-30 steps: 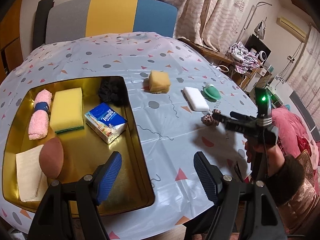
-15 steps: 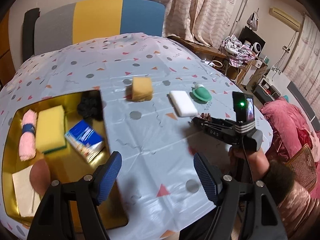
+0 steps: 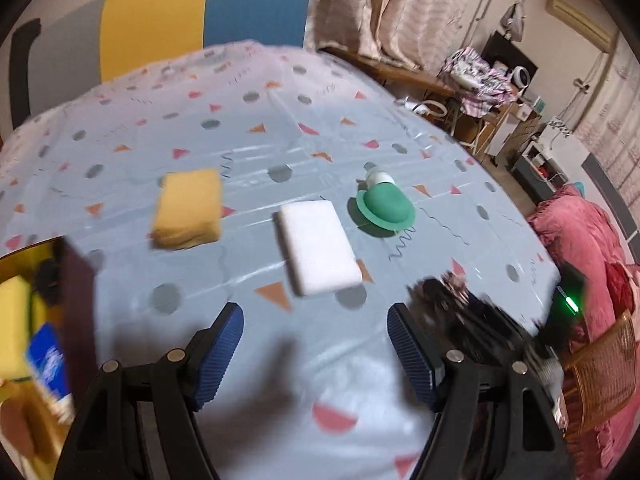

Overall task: Organize rigid objects
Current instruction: 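Grasp the white melamine sponge with the left tool while the right holds the scrunchie, then carry the white sponge into the gold tray and open the left tool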

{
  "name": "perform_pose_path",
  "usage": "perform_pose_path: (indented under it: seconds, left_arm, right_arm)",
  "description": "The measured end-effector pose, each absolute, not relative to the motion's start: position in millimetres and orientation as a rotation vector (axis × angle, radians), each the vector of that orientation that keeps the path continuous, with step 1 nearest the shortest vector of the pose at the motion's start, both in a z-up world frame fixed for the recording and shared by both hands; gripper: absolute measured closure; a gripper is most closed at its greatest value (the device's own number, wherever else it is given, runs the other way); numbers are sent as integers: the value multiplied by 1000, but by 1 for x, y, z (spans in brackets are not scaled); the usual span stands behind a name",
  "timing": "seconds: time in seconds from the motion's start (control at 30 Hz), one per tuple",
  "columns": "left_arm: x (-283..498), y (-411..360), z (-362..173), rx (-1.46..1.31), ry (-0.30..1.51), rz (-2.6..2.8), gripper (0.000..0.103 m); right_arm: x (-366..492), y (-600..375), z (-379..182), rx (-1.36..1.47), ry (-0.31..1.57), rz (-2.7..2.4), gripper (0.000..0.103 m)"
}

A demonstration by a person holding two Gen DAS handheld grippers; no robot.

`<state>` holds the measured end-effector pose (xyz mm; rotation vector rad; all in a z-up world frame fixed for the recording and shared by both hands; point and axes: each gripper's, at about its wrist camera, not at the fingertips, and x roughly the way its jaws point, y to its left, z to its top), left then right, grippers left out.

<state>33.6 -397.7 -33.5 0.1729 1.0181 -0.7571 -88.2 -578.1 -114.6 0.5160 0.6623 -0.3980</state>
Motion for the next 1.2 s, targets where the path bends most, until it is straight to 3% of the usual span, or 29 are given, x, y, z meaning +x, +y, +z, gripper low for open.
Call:
perform_pose_path:
  seconds: [0.5,0.6,1.2]
  left_arm:
    - [80,-488,-101,364,1054,-651,30]
    - [77,-479,-105,342,1021,-657,43]
    - [24,-344,-29,60,995,-741,44]
  right_arm:
    - [-86,-581,-121,536,636,-384,66]
    - [-86,-581,-122,538,635,-383,66]
    - [-84,-581,-123,521,647,-395,67]
